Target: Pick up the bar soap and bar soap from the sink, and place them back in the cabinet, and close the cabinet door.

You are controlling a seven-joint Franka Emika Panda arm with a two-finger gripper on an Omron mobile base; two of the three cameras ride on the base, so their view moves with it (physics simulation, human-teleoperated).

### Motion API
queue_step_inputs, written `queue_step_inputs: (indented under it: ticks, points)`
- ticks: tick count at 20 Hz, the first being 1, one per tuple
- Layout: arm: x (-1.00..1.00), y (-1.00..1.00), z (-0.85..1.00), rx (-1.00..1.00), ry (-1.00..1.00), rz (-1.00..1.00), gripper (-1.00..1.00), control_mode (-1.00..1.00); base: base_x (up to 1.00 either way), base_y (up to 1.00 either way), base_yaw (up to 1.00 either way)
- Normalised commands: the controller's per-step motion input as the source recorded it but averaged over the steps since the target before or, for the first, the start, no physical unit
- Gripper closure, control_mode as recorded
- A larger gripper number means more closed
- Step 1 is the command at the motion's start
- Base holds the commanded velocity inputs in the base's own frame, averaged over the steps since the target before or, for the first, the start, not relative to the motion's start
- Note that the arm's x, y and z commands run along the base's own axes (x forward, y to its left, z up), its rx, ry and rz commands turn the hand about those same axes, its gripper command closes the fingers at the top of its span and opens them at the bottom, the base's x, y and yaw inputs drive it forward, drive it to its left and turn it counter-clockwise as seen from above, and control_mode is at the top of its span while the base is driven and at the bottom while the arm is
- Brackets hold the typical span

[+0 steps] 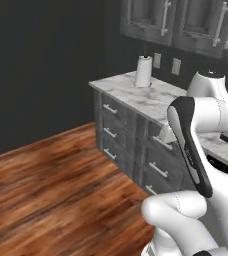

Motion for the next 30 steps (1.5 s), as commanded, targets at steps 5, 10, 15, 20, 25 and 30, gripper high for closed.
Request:
queue_step_inputs:
  ticks: [5,10,15,20,25,30]
  points:
    - [0.0,0.0,0.0,0.0,0.0,0.0,1.0,1.0,0.33,0.0,-0.61]
    - [0.0,0.0,0.0,0.0,0.0,0.0,1.0,1.0,0.36,0.0,-0.63]
    - [0.0,0.0,0.0,0.0,0.0,0.0,1.0,1.0,0.39,0.0,-0.62]
    - [0.0,0.0,0.0,0.0,0.0,0.0,1.0,1.0,0.48,0.0,-0.56]
    - [0.0,0.0,0.0,0.0,0.0,0.0,1.0,1.0,0.54,0.08,-0.49]
    - [0.0,0.0,0.0,0.0,0.0,0.0,1.0,1.0,0.58,0.17,-0.39]
